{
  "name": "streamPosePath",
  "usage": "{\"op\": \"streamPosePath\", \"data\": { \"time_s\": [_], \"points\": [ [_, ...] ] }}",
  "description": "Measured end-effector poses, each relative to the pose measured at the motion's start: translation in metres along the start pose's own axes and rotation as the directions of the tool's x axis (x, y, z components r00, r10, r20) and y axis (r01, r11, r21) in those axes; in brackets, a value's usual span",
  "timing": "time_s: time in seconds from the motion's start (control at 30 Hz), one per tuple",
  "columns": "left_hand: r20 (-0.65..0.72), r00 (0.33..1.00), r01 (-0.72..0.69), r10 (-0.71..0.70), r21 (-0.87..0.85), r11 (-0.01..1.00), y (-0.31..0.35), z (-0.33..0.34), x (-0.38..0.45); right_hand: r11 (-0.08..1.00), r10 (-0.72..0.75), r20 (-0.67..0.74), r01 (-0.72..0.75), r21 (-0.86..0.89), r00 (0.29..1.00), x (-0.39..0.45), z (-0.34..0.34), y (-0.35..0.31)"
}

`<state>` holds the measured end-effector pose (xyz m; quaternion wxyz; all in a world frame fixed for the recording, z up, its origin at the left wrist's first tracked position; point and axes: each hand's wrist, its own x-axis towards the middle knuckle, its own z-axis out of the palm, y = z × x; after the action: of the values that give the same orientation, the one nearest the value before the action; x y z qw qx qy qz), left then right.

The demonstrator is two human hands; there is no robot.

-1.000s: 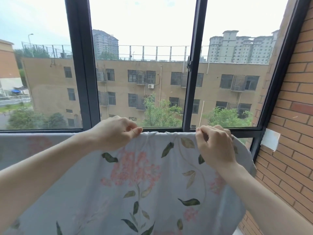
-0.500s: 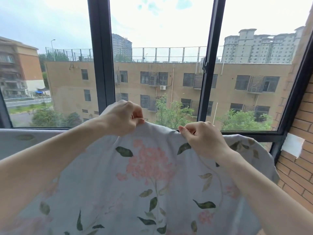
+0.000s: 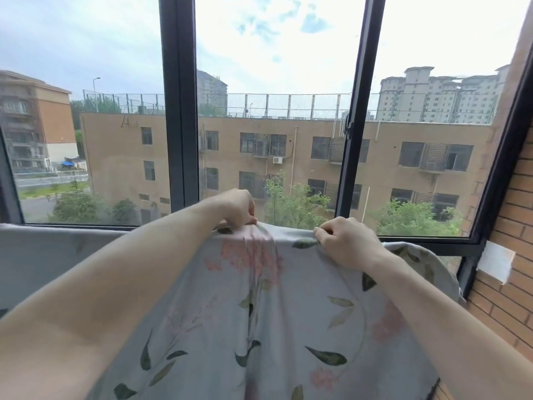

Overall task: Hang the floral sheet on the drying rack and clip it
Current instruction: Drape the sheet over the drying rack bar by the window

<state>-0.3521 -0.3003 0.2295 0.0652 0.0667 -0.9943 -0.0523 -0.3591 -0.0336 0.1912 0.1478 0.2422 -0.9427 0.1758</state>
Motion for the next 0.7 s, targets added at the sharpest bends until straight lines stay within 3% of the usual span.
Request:
{"op": "streamPosePath", "data": {
  "time_s": [0.1,0.17,0.27,0.33,0.4,0.57,0.7],
  "points": [
    [0.299,0.954,-0.008,-0.004,0.037,0.999,0.0,0.015,-0.005,0.999,0.008,0.003,-0.008,0.039,1.0,-0.002,-0.002,0.003],
    [0.324,0.946,-0.014,0.022,-0.029,0.999,0.001,0.015,-0.011,0.998,0.013,-0.012,-0.012,0.062,1.0,-0.003,-0.004,0.008],
    [0.093,0.992,-0.06,0.082,-0.222,0.973,0.004,0.01,-0.027,0.996,0.008,-0.077,-0.001,0.09,0.997,-0.008,-0.004,0.019],
    [-0.082,0.99,-0.134,0.112,-0.368,0.92,0.01,0.006,-0.047,0.993,-0.026,-0.144,0.042,0.114,0.989,-0.013,-0.001,0.025],
    [-0.179,0.975,-0.193,0.129,-0.402,0.895,0.017,0.007,-0.073,0.988,-0.051,-0.216,0.081,0.133,0.975,-0.016,0.003,0.03],
    [-0.261,0.938,-0.23,0.23,0.031,0.973,0.022,0.031,-0.114,0.984,-0.072,-0.312,0.118,0.131,0.947,-0.021,0.009,0.035],
    [-0.322,0.919,-0.207,0.226,0.092,0.974,0.017,0.039,-0.105,0.946,-0.075,-0.44,0.204,0.252,0.895,-0.035,0.019,0.036]
  ]
}}
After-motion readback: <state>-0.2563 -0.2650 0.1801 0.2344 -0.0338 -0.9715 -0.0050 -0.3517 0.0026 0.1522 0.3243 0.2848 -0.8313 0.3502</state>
